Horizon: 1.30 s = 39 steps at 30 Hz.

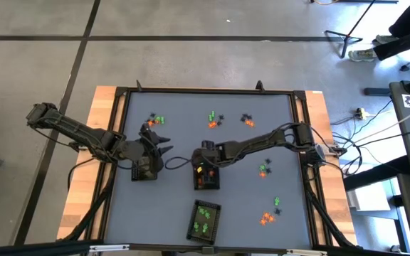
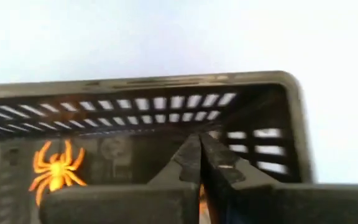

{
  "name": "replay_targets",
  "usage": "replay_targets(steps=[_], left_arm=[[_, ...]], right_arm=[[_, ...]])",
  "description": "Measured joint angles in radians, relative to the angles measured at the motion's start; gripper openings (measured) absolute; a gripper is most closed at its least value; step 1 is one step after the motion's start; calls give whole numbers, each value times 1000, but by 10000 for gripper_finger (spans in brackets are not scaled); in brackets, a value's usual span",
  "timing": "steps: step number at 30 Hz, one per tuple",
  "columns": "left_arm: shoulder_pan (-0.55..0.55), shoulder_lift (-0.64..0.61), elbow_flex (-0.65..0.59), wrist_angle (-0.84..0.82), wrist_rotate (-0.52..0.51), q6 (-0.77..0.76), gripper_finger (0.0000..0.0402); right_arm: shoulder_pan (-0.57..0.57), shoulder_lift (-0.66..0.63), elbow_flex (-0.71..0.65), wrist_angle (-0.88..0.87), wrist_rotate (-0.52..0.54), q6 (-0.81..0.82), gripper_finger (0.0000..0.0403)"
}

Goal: Sort Halloween decoration
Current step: Put the black spider toy into the top left black basket

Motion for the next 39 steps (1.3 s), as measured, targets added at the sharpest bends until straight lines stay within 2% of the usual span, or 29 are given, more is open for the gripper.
replay_targets(steps=[6,13,17,24,29,32,34,39], left_arm=[[0,0,0,0,26,0,137],[0,0,0,0,40,-3,137],[0,0,0,0,41,-5,137],[0,0,0,0,41,-6,137],[0,0,0,6,41,-8,137],[0,0,0,6,48,-8,137],[0,0,0,6,53,-8,137],[0,0,0,6,53,-8,137]], right_arm=[[10,0,74,-94,41,0,1],[29,0,96,-122,20,-2,9],[25,-1,69,-121,14,-1,44],[26,27,45,-85,22,4,145],[26,66,50,-63,22,11,175],[26,70,50,-72,22,29,167],[26,70,50,-74,25,30,147],[27,72,65,-95,32,31,50]])
